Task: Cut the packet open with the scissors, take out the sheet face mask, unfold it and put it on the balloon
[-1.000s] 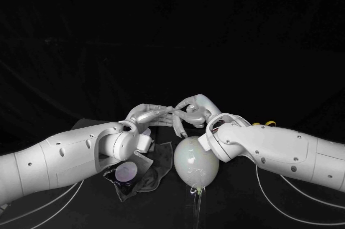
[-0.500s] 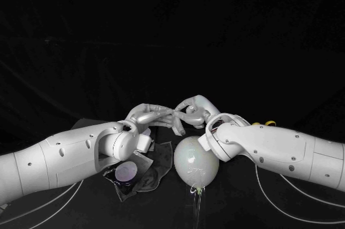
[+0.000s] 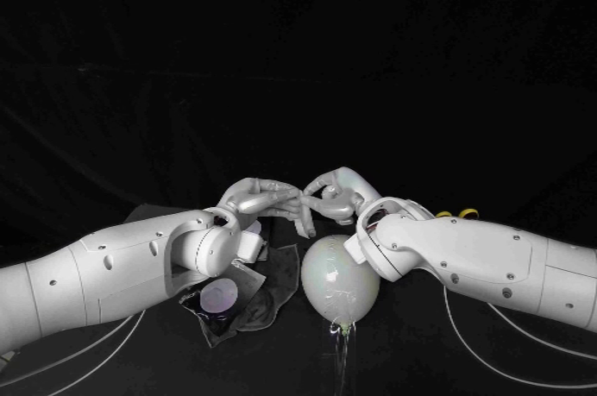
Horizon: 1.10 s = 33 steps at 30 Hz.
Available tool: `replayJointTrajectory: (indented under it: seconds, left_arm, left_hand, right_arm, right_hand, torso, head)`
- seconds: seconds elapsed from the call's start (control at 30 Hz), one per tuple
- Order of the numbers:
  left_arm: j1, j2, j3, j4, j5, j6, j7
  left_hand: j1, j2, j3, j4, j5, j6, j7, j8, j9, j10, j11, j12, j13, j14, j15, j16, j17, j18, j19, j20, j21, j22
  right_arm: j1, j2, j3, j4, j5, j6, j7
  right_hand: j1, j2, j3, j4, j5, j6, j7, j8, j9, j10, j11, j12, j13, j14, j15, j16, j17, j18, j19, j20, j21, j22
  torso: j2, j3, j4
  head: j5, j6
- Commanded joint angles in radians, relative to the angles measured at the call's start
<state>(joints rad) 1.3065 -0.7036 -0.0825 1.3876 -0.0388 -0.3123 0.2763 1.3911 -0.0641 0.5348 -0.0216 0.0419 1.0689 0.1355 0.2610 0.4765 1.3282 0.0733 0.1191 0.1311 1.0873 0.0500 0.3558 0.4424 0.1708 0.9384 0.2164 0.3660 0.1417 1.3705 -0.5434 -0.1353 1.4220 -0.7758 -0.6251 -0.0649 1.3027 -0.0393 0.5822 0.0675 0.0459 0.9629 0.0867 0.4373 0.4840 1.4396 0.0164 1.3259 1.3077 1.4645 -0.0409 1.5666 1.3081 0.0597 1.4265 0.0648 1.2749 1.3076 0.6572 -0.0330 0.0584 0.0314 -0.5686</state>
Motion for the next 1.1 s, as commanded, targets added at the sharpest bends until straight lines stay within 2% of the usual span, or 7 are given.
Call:
replayJointTrajectory:
  seconds: [0.03, 0.27, 0.47, 1.1]
  left_arm:
    - [0.002, 0.002, 0.002, 0.003, -0.011, -0.001, 0.018]
    - [0.002, 0.001, 0.002, 0.006, -0.034, -0.007, 0.009]
    - [0.002, -0.001, 0.002, 0.009, -0.048, -0.015, 0.001]
    - [0.002, -0.007, 0.002, 0.010, -0.052, -0.043, 0.002]
  left_hand:
    - [0.008, 0.014, 0.003, -0.008, 0.007, -0.007, 0.001, 0.007, 0.033, 0.011, 0.000, 0.006, 0.002, 0.008, 0.000, -0.006, 0.000, 0.012, 0.007, -0.004, 0.007, 0.002]
    - [0.009, 0.019, 0.004, -0.010, 0.007, -0.012, 0.004, 0.015, 0.047, 0.018, 0.000, 0.010, 0.007, 0.016, -0.001, -0.007, 0.002, 0.010, 0.008, -0.007, 0.016, 0.007]
    - [0.005, 0.027, 0.006, -0.010, 0.007, -0.021, 0.005, 0.024, 0.064, 0.023, 0.000, 0.016, 0.014, 0.021, -0.001, -0.006, 0.005, 0.009, 0.008, -0.010, 0.027, 0.013]
    - [-0.001, 0.033, 0.011, -0.012, 0.007, -0.041, 0.004, 0.045, 0.106, 0.019, -0.001, 0.027, 0.032, 0.022, -0.002, -0.003, 0.015, 0.007, -0.001, -0.013, 0.046, 0.026]
  right_arm:
    - [-0.001, -0.002, 0.000, 0.008, 0.001, -0.004, 0.032]
    - [-0.002, -0.008, -0.001, 0.015, 0.028, -0.050, 0.073]
    - [-0.002, -0.012, -0.001, 0.016, 0.038, -0.068, 0.086]
    - [-0.002, -0.026, -0.001, 0.010, 0.039, -0.062, 0.079]
  right_hand:
    - [0.003, 0.001, 0.003, -0.001, 0.003, 0.008, 0.002, 0.007, 0.002, -0.001, -0.003, 0.000, 0.077, 0.106, -0.005, 0.004, 0.263, 0.004, -0.003, -0.001, -0.004, 0.178]
    - [-0.002, 0.001, 0.003, 0.002, 0.003, 0.006, 0.003, 0.007, 0.002, -0.004, -0.003, -0.006, 0.073, 0.106, -0.005, 0.004, 0.263, 0.004, -0.003, -0.001, -0.006, 0.177]
    - [-0.004, 0.001, 0.003, 0.004, 0.003, 0.004, 0.003, 0.007, 0.002, -0.006, -0.002, -0.010, 0.070, 0.106, -0.005, 0.004, 0.263, 0.004, -0.004, -0.001, -0.007, 0.177]
    - [-0.005, 0.007, 0.007, 0.006, 0.003, 0.004, 0.003, 0.008, 0.002, -0.008, -0.002, -0.014, 0.068, 0.106, -0.005, 0.004, 0.263, 0.005, -0.004, 0.000, -0.008, 0.177]
  torso:
    - [0.001, -0.0002, -0.0006]
    - [0.000, -0.0002, 0.0000]
    - [0.000, -0.0004, -0.0005]
    - [0.000, -0.0005, 0.0001]
  head:
    - [-0.002, 0.000]
    - [-0.001, 0.000]
    - [-0.001, 0.001]
    - [0.000, 0.002]
